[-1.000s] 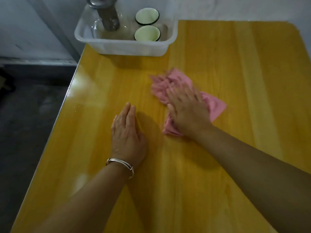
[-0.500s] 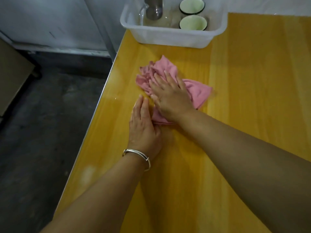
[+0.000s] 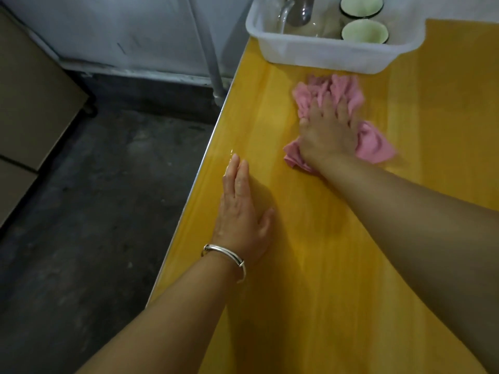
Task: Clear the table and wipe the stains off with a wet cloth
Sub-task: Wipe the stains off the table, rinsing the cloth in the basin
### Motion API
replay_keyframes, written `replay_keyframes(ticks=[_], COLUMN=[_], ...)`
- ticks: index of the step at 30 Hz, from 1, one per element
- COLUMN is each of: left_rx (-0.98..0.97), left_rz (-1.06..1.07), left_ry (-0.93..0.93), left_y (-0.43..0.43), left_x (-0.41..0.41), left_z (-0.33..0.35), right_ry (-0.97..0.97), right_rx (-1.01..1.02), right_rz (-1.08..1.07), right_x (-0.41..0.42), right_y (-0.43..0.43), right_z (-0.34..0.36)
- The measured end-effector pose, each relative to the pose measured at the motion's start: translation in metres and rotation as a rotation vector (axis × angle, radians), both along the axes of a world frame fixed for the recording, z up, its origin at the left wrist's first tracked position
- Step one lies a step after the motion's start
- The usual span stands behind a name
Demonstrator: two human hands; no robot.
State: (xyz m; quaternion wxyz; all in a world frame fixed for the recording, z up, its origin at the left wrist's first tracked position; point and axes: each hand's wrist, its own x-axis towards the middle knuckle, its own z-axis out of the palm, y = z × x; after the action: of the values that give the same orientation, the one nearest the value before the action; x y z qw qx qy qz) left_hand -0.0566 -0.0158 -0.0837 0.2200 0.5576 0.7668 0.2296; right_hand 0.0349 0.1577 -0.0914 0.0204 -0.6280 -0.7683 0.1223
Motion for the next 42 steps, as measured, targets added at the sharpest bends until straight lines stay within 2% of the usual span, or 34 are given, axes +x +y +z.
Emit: replay_keyframes(ticks=[5, 9, 11, 15, 18, 20, 23, 26, 28, 30, 34, 37, 39, 42], left_rx=[0.096, 0.08, 0.055, -0.043, -0.109, -0.105, -0.121, -0.155, -0.193, -0.203, -0.2, -0.195, -0.172, -0.061], left_rz=[0.011, 0.029, 0.03, 0.048, 0.061, 0.024, -0.04, -0.06, -0.065, -0.059, -0.078, -0.107, -0.117, -0.127], left_ry=[-0.019, -0.035, -0.02, 0.039, 0.145, 0.261, 0.438, 0.488, 0.47, 0.466, 0.472, 0.472, 0.454, 0.459], left_y=[-0.001, -0.001, 0.0, -0.006, -0.025, -0.041, -0.065, -0.078, -0.079, -0.08, -0.08, -0.086, -0.097, -0.113], left_x=[-0.004, -0.006, -0.005, -0.006, -0.015, -0.021, -0.03, -0.032, -0.032, -0.032, -0.033, -0.034, -0.036, -0.038], left_z=[-0.005, -0.004, -0.003, 0.0, -0.001, -0.004, -0.013, -0.016, -0.015, -0.014, -0.015, -0.016, -0.016, -0.021], right_ry=[-0.037, -0.042, -0.048, -0.053, -0.031, -0.027, -0.053, -0.054, -0.009, 0.001, -0.089, -0.08, -0.01, 0.055], right_rx=[0.099, 0.079, 0.086, 0.098, -0.014, -0.024, 0.056, 0.096, 0.122, 0.163, 0.108, 0.041, 0.007, 0.066], right_rz=[0.571, 0.773, 0.669, 0.154, -0.009, 0.065, 0.403, 0.615, 0.73, 0.674, 0.049, -0.206, -0.199, 0.187], right_x=[-0.063, -0.036, -0.008, 0.042, 0.025, -0.001, -0.043, -0.057, -0.036, 0.002, 0.076, 0.051, 0.008, -0.055], right_y=[-0.029, -0.025, -0.021, -0.019, -0.022, -0.035, -0.077, -0.107, -0.104, -0.094, -0.09, -0.096, -0.105, -0.149], right_z=[-0.002, 0.002, 0.0, -0.004, 0.0, 0.0, -0.002, -0.002, -0.002, -0.006, -0.005, 0.004, 0.003, -0.002])
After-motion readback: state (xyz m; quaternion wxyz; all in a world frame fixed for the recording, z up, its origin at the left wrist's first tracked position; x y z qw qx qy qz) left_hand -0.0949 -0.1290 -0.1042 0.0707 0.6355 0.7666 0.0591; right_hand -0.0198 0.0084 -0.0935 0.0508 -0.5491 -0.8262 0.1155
